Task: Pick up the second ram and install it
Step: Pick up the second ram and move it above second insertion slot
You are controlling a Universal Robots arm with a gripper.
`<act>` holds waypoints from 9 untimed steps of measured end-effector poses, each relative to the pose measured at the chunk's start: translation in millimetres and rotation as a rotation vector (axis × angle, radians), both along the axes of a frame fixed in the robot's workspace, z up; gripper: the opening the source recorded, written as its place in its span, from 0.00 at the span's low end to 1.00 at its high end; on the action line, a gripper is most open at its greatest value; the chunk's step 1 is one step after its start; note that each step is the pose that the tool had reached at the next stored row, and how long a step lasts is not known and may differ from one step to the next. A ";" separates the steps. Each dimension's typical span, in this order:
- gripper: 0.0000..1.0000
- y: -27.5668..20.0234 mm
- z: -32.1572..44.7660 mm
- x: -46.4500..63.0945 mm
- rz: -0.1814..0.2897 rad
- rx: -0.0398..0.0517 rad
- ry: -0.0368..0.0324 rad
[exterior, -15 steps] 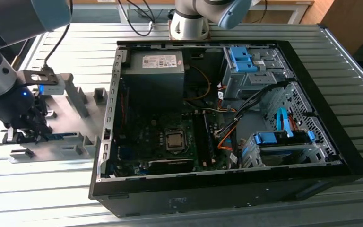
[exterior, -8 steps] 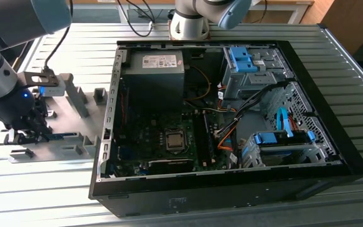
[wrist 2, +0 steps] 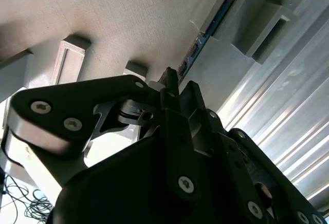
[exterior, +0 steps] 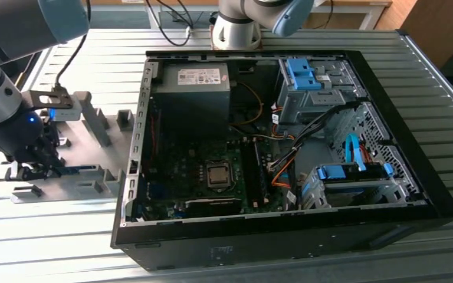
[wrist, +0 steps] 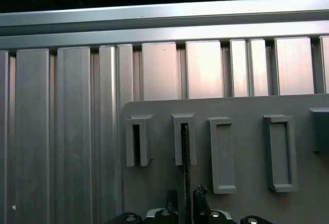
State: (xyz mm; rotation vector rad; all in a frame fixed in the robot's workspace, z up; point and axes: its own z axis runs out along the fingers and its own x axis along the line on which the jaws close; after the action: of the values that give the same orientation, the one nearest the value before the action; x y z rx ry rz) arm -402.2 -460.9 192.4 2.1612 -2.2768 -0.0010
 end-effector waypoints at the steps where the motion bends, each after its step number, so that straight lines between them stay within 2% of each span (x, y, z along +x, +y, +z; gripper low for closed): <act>1: 0.25 0.0 0.0 0.0 0.000 0.0000 0.0000; 2: 0.25 0.0 -0.1 0.0 0.000 0.0000 0.0000; 3: 0.18 0.0 -0.1 0.0 0.000 0.0001 0.0000; 6: 0.18 0.0 -0.2 0.0 0.000 0.0001 0.0000; 9: 0.14 0.0 -0.2 0.0 0.000 0.0000 0.0000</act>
State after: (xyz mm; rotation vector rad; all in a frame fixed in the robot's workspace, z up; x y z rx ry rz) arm -402.2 -460.8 192.2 2.1612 -2.2768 -0.0011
